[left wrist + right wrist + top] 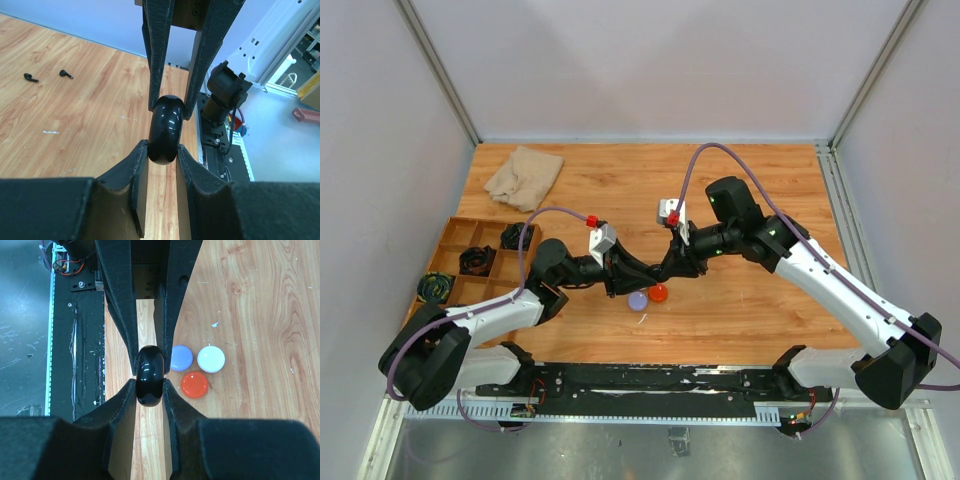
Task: Insert the wireless bluetooth earbuds into the charging case
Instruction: Open the charging case.
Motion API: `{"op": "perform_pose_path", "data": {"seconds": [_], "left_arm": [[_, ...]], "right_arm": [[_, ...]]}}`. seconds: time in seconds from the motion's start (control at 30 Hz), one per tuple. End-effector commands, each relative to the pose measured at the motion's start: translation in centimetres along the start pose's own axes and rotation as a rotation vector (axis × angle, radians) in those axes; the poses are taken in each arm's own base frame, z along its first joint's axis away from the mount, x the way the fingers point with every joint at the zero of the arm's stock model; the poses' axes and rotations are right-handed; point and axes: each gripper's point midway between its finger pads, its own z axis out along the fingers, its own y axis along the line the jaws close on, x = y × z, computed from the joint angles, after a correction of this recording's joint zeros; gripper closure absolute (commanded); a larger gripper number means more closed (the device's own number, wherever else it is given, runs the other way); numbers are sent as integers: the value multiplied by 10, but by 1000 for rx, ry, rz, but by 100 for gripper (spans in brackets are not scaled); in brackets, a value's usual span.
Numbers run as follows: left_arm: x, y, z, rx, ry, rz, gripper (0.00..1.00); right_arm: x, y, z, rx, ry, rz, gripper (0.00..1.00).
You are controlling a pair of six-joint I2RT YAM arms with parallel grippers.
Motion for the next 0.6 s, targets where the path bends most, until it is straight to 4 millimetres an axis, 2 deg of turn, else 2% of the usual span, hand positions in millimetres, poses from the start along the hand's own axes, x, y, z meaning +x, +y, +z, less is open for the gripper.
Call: {"op": "perform_pose_path", "data": {"seconds": [0.0, 0.03, 0.07, 0.2, 0.4, 0.57], "left_arm": [[-17, -4, 2, 18, -45, 57, 99], [-18, -2, 2, 8, -51, 57, 100], [-17, 0, 1, -7, -56, 57, 100], [-20, 7, -5, -77, -100, 69, 100], [-26, 11, -15, -150, -173, 107, 100], [-33, 6, -22, -156, -224, 151, 100]], "right_arm": [[-11, -4, -2, 27, -12, -49, 84], [-12, -4, -2, 30, -14, -52, 78], [-13, -5, -3, 39, -19, -54, 67], [-17, -10, -4, 89, -33, -70, 47], [-30, -13, -6, 161, -107, -107, 35], [-32, -14, -1, 194, -125, -132, 27]]}}
